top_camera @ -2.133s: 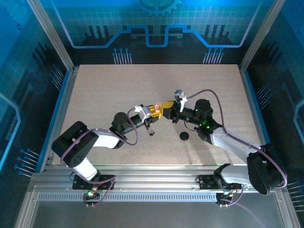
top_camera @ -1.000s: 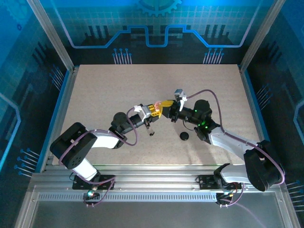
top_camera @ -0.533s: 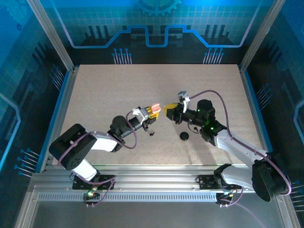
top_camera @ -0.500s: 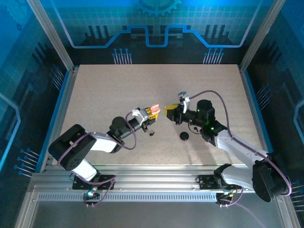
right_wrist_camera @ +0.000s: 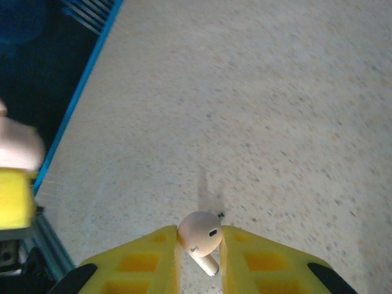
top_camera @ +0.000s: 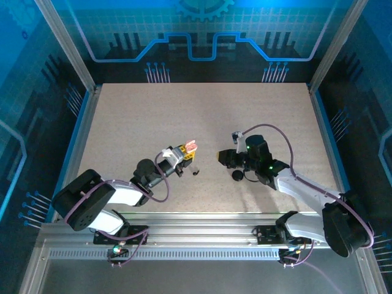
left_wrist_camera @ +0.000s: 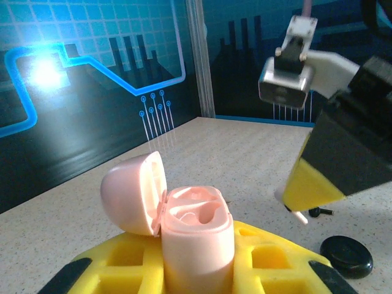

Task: Insert wireless bluetooth earbuds into charging case

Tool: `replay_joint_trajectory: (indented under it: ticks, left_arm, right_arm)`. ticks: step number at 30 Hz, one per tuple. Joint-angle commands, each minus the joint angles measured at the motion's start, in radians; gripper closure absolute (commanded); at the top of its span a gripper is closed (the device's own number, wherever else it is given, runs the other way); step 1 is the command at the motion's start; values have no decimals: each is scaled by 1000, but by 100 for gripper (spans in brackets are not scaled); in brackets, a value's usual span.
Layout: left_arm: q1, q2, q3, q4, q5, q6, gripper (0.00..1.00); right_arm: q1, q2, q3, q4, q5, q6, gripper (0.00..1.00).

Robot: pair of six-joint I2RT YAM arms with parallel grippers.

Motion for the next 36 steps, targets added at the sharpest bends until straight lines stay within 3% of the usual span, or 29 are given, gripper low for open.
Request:
replay_joint_trajectory:
  ticks: [1,18,36]
  left_arm:
    - [-5,-22,-17,33,-9,34,84]
    - [-6,-35,-17,33,-15,57,84]
    - [-6,-37,-18,33,-23,63,84]
  right_arm:
    - [18,27,-14,-55,69,85,78]
    - [51,205,32,-79,114,175,78]
    - [79,272,31,-95,181,270,78]
